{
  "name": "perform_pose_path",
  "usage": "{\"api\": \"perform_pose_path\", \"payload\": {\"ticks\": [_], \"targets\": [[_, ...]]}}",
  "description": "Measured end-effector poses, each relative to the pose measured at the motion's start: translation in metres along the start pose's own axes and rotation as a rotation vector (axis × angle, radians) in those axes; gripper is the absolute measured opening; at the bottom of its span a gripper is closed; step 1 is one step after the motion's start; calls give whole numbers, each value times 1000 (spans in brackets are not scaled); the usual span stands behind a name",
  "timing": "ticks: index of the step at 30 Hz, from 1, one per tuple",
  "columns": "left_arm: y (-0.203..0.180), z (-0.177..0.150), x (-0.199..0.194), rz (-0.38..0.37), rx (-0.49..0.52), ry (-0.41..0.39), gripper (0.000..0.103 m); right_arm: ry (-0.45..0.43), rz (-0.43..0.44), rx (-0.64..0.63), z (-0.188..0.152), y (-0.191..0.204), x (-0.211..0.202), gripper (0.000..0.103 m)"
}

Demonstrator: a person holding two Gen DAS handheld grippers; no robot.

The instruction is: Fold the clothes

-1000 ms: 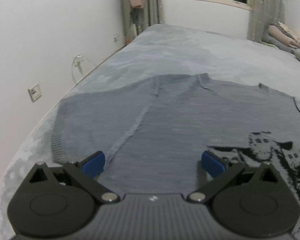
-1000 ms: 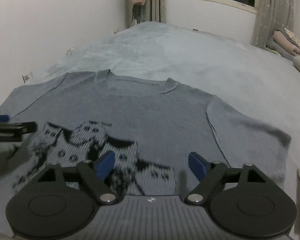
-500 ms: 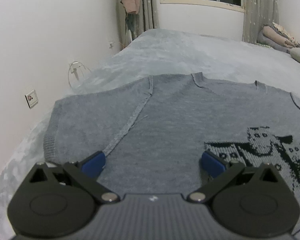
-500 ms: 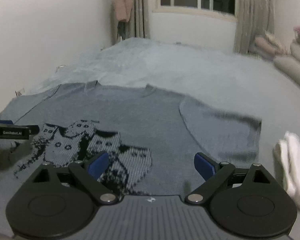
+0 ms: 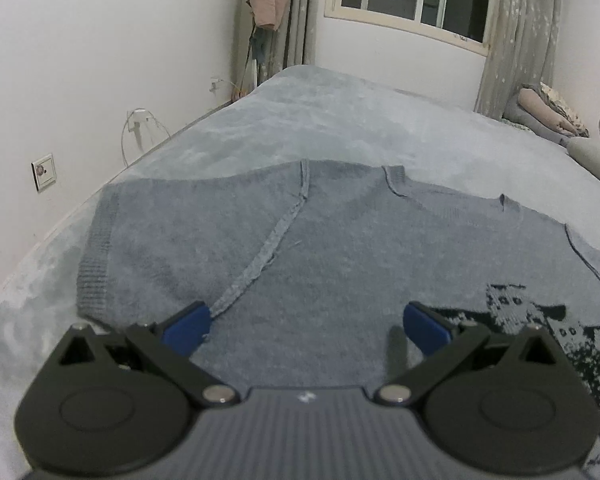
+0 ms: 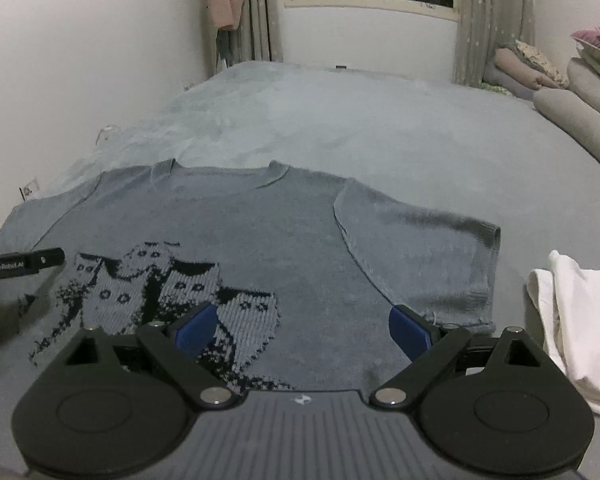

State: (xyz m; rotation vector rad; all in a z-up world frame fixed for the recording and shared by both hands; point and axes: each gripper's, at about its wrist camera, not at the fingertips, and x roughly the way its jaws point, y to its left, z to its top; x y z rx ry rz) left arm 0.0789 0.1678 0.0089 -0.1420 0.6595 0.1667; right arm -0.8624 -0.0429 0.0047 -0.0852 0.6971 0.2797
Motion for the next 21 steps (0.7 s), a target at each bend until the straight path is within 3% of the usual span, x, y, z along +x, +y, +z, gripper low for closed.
{"api": "perform_pose_path", "payload": {"ticks": [8, 13, 21], "targets": [[-19, 1, -7, 97, 80, -3, 103, -36, -17, -22, -12, -10, 27, 95], [-16, 3, -5, 179, 151, 26, 103, 43, -21, -12, -21, -30, 55, 101], [41, 12, -4, 187, -42, 64, 103, 77, -62, 53, -12, -97, 64, 103]]}}
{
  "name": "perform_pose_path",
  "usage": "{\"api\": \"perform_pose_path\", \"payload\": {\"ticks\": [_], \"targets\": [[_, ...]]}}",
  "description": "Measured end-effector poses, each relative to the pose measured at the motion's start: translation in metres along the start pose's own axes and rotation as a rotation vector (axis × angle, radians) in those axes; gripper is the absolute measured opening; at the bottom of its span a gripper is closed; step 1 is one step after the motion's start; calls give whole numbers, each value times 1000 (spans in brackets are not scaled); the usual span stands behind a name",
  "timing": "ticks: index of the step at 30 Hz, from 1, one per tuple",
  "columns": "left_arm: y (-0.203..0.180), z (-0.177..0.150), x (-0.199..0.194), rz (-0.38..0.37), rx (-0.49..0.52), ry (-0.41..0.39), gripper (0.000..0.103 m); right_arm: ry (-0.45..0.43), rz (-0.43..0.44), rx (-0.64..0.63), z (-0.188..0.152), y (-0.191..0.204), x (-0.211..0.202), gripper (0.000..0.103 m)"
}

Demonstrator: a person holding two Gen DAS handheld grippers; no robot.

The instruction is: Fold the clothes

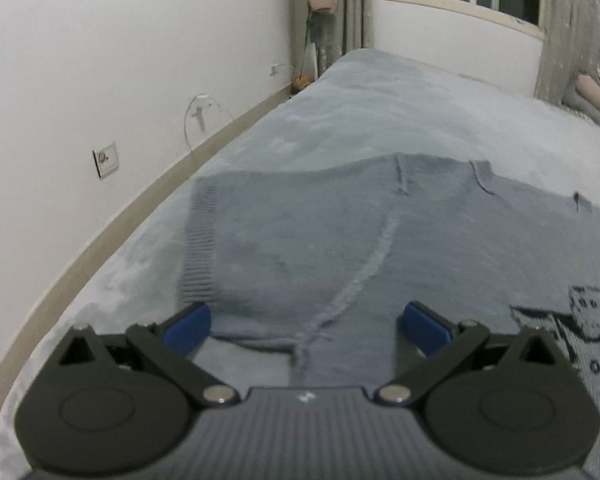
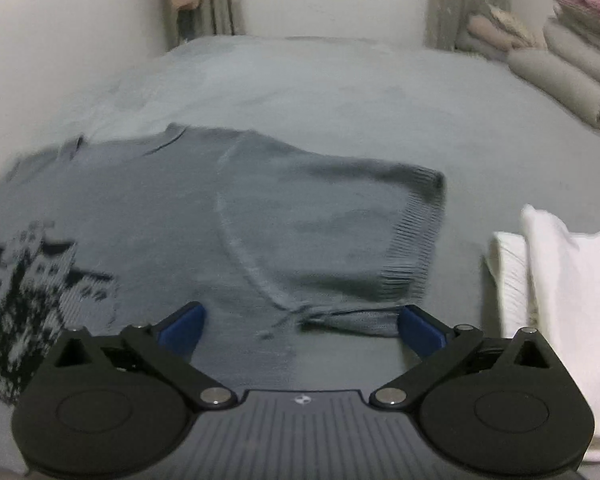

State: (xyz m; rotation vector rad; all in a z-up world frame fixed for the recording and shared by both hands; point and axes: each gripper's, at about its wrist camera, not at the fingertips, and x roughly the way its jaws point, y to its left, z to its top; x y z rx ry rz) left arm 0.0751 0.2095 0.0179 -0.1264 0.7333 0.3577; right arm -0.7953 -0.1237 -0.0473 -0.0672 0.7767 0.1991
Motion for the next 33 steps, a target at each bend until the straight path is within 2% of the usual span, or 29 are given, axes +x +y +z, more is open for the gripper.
{"api": "perform_pose_path", "payload": {"ticks": [3, 6, 9, 12, 14, 17, 20, 22, 27, 30, 32, 33], "targets": [[8, 2, -3, 8, -11, 2, 103, -8, -28, 26, 9, -16, -5, 102], [20, 9, -5, 29, -40, -7, 103, -55, 9, 133, 18, -36, -10, 101], [35, 16, -6, 54, -100, -24, 103, -93, -12, 196, 23, -49, -11, 98], [40, 17, -8, 30, -138, -31, 103, -123, 36, 219, 24, -46, -11, 73], [36, 16, -8, 4, -134, -27, 103, -117, 85, 168, 24, -34, -9, 51], [25, 12, -3, 3, -71, -14, 103, -47, 93, 39, 21, -3, 2, 40], [26, 10, 2, 22, -47, 16, 103, -1, 18, -45, 17, 8, 2, 36], [32, 10, 3, 15, -74, 23, 103, 43, -44, -64, 16, 2, -4, 36], [46, 13, -2, 34, -138, 14, 103, 65, -81, -28, 11, -24, -23, 37], [58, 15, -6, 49, -184, 5, 103, 23, -100, 61, 16, -35, -29, 45], [66, 15, -5, 50, -225, 11, 103, 13, -97, 161, 18, -47, -27, 60], [70, 15, -5, 48, -244, 14, 103, 14, -104, 202, 18, -51, -25, 61]]}}
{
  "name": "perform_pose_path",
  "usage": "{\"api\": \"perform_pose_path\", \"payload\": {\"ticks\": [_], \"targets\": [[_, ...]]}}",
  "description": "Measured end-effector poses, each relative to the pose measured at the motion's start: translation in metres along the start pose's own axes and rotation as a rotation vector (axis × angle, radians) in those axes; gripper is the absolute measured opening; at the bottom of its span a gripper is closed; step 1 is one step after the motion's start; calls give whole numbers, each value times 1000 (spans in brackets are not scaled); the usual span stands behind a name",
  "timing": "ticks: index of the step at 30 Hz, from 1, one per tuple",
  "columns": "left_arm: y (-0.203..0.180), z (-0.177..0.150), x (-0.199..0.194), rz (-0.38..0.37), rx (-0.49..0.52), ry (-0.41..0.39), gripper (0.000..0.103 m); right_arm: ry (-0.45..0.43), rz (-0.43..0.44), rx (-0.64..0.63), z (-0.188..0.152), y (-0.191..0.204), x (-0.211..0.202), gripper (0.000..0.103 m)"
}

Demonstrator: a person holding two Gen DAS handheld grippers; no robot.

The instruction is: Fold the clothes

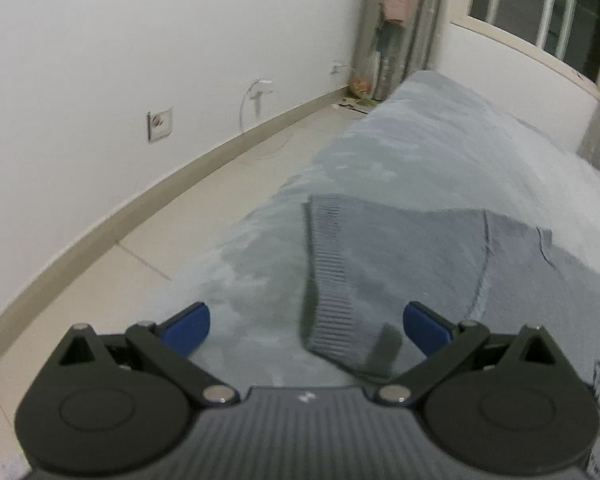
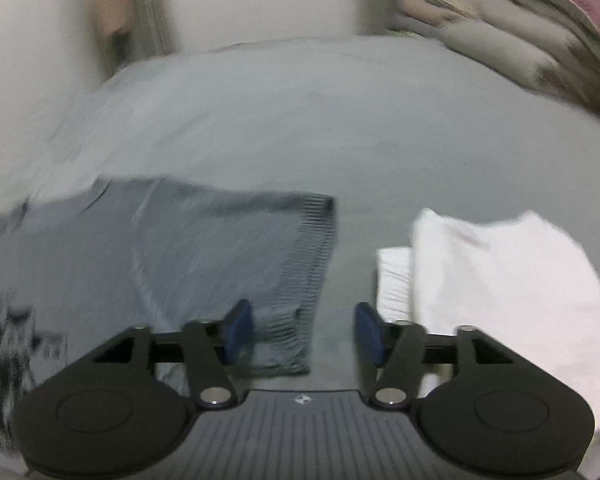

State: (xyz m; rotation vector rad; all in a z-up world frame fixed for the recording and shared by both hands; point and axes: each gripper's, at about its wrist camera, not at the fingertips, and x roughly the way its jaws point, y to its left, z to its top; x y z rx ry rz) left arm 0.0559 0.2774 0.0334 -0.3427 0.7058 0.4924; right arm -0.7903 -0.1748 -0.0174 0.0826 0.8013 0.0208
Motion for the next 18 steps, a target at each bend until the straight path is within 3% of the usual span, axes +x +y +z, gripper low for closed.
{"api": "perform_pose_path", "payload": {"ticks": [4, 6, 8, 9, 11, 17, 18], "targets": [[2, 1, -1, 0, -13, 5, 103, 23, 4, 6, -6, 9, 10, 70], [0, 2, -3, 6, 0, 3, 103, 20, 2, -19, -8, 15, 12, 68], [-1, 2, -2, 8, 11, 2, 103, 1, -14, -57, -11, 22, 13, 46], [-1, 2, 0, 9, 15, 7, 103, -12, -19, -79, -12, 25, 13, 40], [-2, 2, 0, 12, 15, 10, 103, -45, -28, -111, -12, 30, 10, 7], [3, 3, -1, -2, -25, 14, 103, -136, 5, -189, -12, 44, -4, 7], [6, 4, -2, 2, -34, 12, 103, -120, 8, -200, -11, 44, -4, 7]]}}
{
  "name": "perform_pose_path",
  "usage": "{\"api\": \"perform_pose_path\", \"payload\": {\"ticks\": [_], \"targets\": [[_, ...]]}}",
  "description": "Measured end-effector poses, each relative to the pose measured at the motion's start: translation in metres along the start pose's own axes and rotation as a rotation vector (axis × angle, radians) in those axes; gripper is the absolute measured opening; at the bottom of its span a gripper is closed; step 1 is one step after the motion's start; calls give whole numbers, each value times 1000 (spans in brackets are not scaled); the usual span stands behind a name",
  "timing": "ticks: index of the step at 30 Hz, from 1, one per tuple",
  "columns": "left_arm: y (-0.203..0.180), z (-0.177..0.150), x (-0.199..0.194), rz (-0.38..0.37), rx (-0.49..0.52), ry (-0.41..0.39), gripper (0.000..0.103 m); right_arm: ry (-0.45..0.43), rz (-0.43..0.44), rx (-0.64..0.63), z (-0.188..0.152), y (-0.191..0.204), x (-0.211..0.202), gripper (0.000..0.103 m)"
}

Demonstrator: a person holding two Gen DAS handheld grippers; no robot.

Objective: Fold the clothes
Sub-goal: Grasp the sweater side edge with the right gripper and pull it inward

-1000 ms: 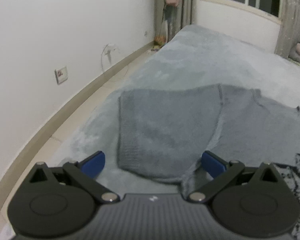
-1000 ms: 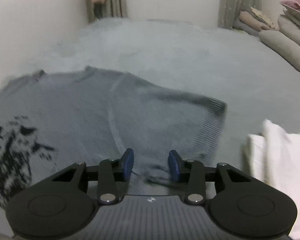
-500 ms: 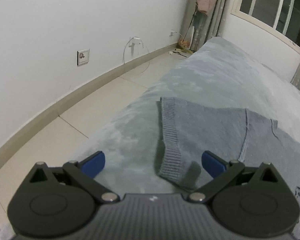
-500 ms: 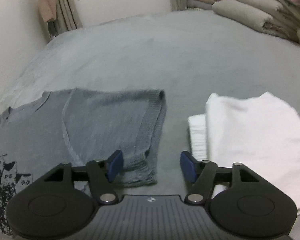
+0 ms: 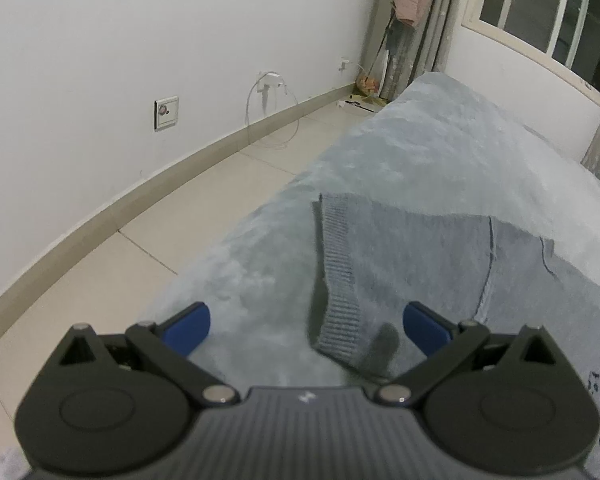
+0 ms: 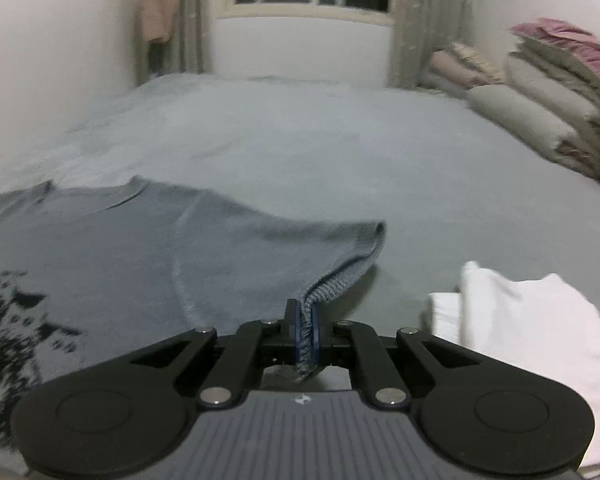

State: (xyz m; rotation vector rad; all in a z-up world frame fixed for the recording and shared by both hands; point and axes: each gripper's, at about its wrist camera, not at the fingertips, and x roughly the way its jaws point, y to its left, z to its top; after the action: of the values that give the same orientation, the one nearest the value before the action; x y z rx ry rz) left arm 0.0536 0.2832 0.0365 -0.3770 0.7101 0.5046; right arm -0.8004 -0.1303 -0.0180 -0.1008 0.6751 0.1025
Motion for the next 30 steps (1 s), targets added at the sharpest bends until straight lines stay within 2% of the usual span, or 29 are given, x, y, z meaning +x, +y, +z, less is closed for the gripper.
{"api": "perform_pose_path", "payload": {"ticks": [1, 3, 5, 7, 16, 21, 24, 25, 26, 27, 28, 30], "targets": [[3, 1, -1, 8, -11, -5, 103, 18, 5, -9, 1, 0, 0, 8], [10, 4, -4, 24, -33, -22, 103, 28, -9, -23, 5, -4, 0, 18], [15, 4, -5, 21, -49, -24, 103, -2, -45, -12, 10, -12, -2, 53], [15, 4, -5, 10, -56, -16, 103, -20, -35, 40, 17, -23, 0, 61], [5, 6, -1, -4, -28, -18, 103, 26, -13, 187, 33, -49, 44, 61], [3, 5, -1, -4, -24, -15, 103, 34, -23, 227, 31, -57, 66, 61], [1, 6, 1, 6, -11, -18, 103, 32, -31, 208, 31, -56, 76, 61], [-1, 6, 1, 9, -6, -17, 103, 27, -31, 186, 31, -53, 76, 52], [-3, 6, 2, 11, 1, -17, 103, 22, -31, 164, 30, -49, 77, 24], [-4, 7, 3, 13, 9, -17, 103, 12, -28, 157, 29, -48, 76, 9], [-6, 6, 3, 13, 18, -17, 103, 2, -25, 152, 29, -47, 76, 5], [-9, 6, 3, 13, 33, -22, 103, -18, -28, 139, 28, -44, 74, 5]]}}
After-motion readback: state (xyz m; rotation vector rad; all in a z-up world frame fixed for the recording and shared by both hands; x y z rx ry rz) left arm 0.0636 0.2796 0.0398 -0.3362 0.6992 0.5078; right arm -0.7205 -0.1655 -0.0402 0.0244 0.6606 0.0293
